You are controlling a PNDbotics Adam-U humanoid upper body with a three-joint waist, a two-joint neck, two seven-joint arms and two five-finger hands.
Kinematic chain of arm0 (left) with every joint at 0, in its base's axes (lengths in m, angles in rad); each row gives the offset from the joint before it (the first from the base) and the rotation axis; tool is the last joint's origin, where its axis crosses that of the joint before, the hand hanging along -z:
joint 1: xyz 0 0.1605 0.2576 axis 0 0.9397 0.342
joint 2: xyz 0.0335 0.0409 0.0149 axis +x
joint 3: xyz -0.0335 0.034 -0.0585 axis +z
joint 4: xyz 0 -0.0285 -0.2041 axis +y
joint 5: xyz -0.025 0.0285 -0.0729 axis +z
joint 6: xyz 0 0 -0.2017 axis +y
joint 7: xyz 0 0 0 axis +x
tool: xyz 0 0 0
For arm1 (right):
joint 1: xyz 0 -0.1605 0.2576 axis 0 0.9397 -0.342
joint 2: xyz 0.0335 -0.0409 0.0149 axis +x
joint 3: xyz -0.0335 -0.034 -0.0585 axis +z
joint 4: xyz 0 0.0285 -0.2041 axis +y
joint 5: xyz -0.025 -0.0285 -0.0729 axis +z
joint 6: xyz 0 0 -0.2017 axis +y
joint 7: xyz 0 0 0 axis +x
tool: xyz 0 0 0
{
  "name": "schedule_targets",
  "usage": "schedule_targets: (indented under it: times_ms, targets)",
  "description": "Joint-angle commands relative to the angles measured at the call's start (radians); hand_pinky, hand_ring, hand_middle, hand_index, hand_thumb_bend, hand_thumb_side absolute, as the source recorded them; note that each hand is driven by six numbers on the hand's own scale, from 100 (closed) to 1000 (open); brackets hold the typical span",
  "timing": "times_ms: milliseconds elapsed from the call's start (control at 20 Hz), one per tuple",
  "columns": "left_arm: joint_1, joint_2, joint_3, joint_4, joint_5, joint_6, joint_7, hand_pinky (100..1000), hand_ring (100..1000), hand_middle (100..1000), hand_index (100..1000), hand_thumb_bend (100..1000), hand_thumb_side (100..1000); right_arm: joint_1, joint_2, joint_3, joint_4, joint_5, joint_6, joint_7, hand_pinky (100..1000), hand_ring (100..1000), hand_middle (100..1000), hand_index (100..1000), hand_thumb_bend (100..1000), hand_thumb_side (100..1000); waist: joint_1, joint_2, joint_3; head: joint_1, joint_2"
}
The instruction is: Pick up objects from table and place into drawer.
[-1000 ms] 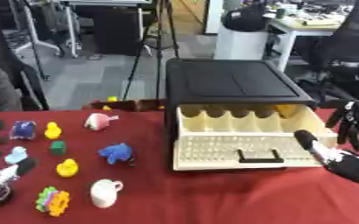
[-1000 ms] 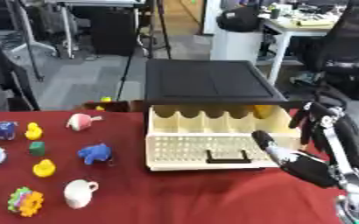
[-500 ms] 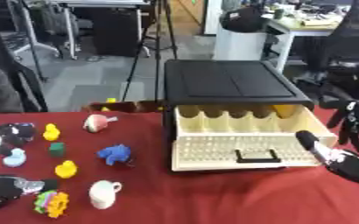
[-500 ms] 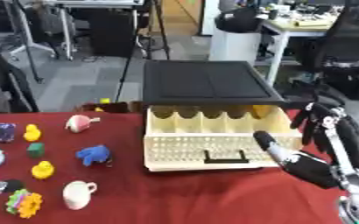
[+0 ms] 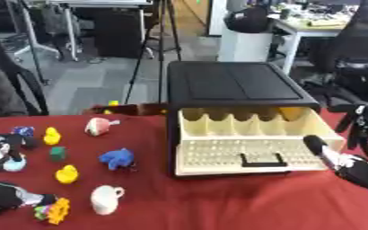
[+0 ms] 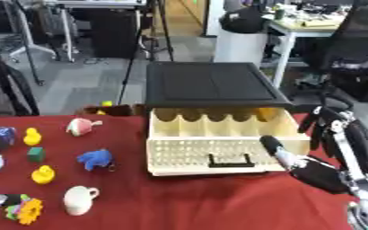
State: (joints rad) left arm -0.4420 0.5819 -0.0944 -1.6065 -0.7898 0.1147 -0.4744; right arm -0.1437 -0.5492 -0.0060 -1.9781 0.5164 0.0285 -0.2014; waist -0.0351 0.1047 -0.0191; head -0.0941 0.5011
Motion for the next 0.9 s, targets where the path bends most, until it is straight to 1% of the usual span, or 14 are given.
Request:
schedule_targets:
  times_ms: [50,300,500,700,900]
  targets:
    - [-0.016,0.025,-0.012,0.012,-0.036,0.013,0.004,466,642,715,829,853,431,-0.007,-0.016,-0.006,-0.022,-0.007,-0.002,0.003,100,290,426,744,606,713,0.003,-0.012,-0.002,0.003,0.009]
    - [-0.023,0.005,-0.055,0.06,-0.086,0.03,0.023,442,617,695,818,838,436,-0.006,-0.014,-0.004,-0.022,-0.008,-0.003,0.005,100,291,427,744,607,713,0.001,-0.012,-0.003,0.006,0.009]
    - [-0.026,-0.011,-0.081,0.09,-0.117,0.028,0.012,425,562,639,805,827,440,-0.005,-0.013,-0.003,-0.022,-0.008,-0.004,0.006,100,291,427,744,607,712,0.0,-0.012,-0.003,0.007,0.01]
    - [-0.024,-0.021,-0.089,0.109,-0.136,0.029,0.004,408,516,585,791,807,445,-0.004,-0.012,-0.002,-0.022,-0.008,-0.005,0.006,100,291,427,744,607,713,0.0,-0.011,-0.003,0.006,0.011]
    - [-0.021,-0.035,-0.089,0.123,-0.151,0.044,0.015,393,502,571,793,794,445,-0.003,-0.011,-0.002,-0.022,-0.007,-0.006,0.007,100,291,427,744,607,713,-0.001,-0.011,-0.003,0.006,0.011]
